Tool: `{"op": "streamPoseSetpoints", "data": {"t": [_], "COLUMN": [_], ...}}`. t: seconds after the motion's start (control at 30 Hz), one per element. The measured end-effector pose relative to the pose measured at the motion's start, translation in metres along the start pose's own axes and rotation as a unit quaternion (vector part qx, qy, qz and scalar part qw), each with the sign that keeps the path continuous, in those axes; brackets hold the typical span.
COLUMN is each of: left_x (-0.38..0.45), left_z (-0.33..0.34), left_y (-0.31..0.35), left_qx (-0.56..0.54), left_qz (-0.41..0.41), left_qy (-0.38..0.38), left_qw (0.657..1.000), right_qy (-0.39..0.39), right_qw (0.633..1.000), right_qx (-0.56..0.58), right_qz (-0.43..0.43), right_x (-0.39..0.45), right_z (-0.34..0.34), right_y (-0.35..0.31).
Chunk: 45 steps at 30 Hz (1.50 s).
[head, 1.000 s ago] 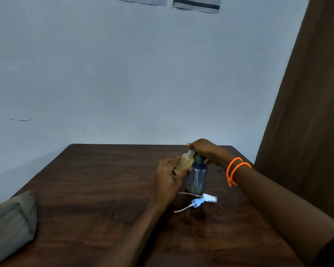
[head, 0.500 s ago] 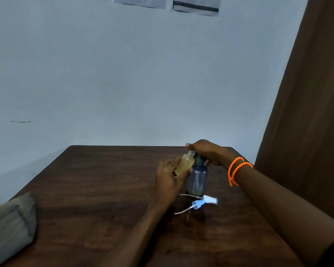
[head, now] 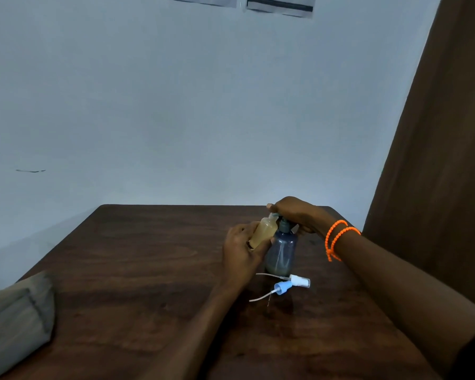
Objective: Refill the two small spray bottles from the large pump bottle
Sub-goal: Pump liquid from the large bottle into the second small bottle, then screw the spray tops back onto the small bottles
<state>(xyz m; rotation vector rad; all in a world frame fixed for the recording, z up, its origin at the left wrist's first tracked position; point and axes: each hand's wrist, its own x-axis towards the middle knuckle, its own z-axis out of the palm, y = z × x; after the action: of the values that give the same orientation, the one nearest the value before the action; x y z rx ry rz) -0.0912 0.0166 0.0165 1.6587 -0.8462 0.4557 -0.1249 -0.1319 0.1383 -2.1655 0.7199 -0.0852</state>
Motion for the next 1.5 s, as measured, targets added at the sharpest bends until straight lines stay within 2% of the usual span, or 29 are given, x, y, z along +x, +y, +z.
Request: {"op": "streamPoseSetpoints", "data": {"t": [0.3,0.53,0.73,0.8,0.87,0.97,1.03,1.1,1.17,1.23,1.3,1.4,1.5], "left_x": [0.0,0.0,-0.001,-0.003,-0.007,-0.012,-0.013,-0.013,-0.018,-0.026,-0.035,-0.044,-0.051], "left_z": [-0.001,-0.002,-0.004,-0.006,-0.01,-0.016,-0.018,-0.021,-0.024,-0.032,-0.042,-0.058,-0.073], "left_y": [0.001,0.002,0.007,0.007,0.008,0.016,0.022,0.028,0.034,0.035,0.032,0.026,0.024], "left_qx": [0.001,0.007,0.027,0.032,0.033,0.022,0.021,0.025,0.033,0.037,0.038,0.044,0.05], "left_qz": [0.003,-0.003,-0.021,-0.027,-0.039,-0.065,-0.084,-0.095,-0.089,-0.086,-0.094,-0.11,-0.126], "left_qy": [0.0,-0.006,0.002,0.011,0.022,0.027,0.027,0.03,0.023,0.012,0.009,-0.001,-0.011], "left_qw": [1.0,1.0,0.999,0.999,0.998,0.997,0.996,0.995,0.995,0.996,0.995,0.993,0.991], "right_qy": [0.001,0.01,0.0,0.047,0.155,0.295,0.323,0.263,0.146,0.039,-0.03,-0.074,-0.072], "right_qw": [1.0,0.995,0.991,0.988,0.979,0.934,0.909,0.911,0.916,0.908,0.897,0.892,0.879], "right_qx": [0.009,0.098,0.132,0.132,0.079,0.006,-0.031,-0.08,-0.155,-0.243,-0.308,-0.338,-0.38], "right_qz": [-0.005,0.016,-0.032,-0.062,-0.108,-0.204,-0.262,-0.309,-0.34,-0.34,-0.316,-0.291,-0.278], "right_x": [-0.007,-0.006,-0.015,-0.015,-0.02,-0.035,-0.054,-0.072,-0.086,-0.094,-0.094,-0.088,-0.083], "right_z": [-0.002,-0.001,-0.011,-0.014,-0.019,-0.025,-0.022,-0.015,-0.005,0.005,0.019,0.038,0.046], "right_y": [-0.002,0.005,0.001,-0.002,-0.004,0.007,0.025,0.044,0.064,0.081,0.091,0.097,0.093]}}
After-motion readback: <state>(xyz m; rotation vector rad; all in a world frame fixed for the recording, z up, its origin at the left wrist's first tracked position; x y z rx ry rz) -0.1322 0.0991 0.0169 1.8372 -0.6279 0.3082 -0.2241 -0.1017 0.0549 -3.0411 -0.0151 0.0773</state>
